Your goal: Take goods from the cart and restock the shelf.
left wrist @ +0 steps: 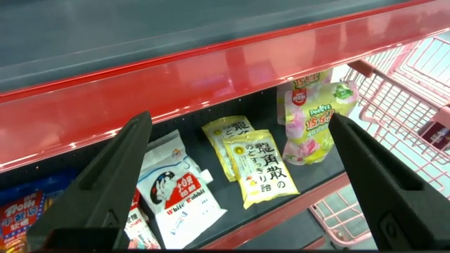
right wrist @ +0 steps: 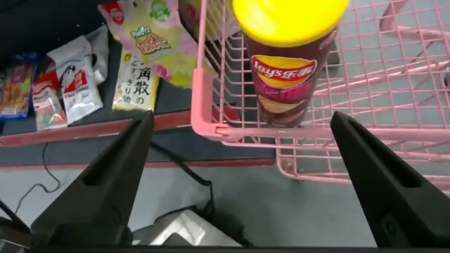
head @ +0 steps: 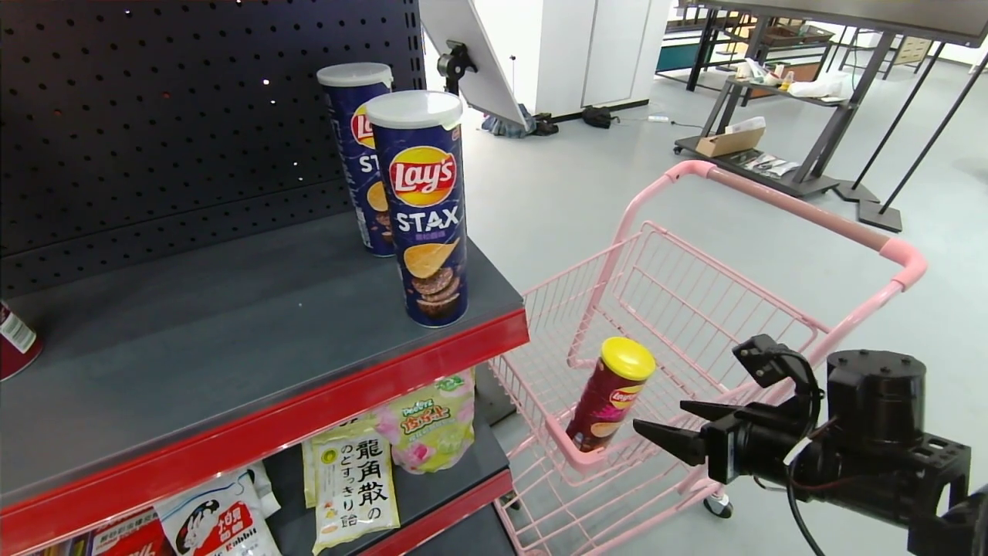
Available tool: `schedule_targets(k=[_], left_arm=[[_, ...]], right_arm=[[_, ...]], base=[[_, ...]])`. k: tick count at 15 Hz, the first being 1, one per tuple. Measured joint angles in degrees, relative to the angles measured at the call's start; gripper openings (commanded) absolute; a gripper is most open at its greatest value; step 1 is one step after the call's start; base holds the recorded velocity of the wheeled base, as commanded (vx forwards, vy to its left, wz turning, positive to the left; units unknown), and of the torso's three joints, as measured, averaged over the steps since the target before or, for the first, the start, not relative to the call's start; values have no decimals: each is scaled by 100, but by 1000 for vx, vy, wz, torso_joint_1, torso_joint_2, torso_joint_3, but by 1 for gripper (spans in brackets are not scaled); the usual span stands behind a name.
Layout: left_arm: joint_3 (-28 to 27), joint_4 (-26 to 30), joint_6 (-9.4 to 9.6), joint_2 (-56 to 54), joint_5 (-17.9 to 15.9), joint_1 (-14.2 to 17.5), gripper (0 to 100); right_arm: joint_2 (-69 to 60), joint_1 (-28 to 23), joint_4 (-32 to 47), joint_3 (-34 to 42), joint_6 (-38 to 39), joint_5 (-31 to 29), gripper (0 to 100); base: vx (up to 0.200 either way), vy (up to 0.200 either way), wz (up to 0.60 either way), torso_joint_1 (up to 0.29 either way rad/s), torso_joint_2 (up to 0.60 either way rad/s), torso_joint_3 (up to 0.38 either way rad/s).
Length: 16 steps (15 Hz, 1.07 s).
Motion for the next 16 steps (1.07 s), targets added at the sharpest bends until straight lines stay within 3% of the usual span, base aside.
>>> schedule_targets(k=[7,16], left_arm=[[0,-1,0,0,-2,0,100],[0,-9,5,0,4,0,100]], right_arm=[[1482,39,-1669,-408,-143,-61,100],[2311,39,-1770,-1182,-140,-55,100]], base=[[0,0,0,0,0,0],[0,0,0,0,0,0]])
